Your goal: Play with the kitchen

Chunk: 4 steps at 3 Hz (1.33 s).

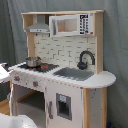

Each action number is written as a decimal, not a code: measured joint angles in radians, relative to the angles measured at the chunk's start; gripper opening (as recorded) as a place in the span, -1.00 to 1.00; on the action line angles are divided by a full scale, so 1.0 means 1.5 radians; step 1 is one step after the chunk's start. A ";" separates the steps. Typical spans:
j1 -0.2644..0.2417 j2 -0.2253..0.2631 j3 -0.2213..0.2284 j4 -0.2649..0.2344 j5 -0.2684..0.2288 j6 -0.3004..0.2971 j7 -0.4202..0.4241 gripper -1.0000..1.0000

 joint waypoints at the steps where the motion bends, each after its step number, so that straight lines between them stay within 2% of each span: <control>1: -0.013 -0.003 0.012 -0.004 -0.031 0.025 0.066 1.00; 3: -0.012 -0.004 0.017 -0.028 -0.112 0.089 0.156 1.00; 4: -0.002 -0.004 0.016 -0.060 -0.154 0.117 0.196 1.00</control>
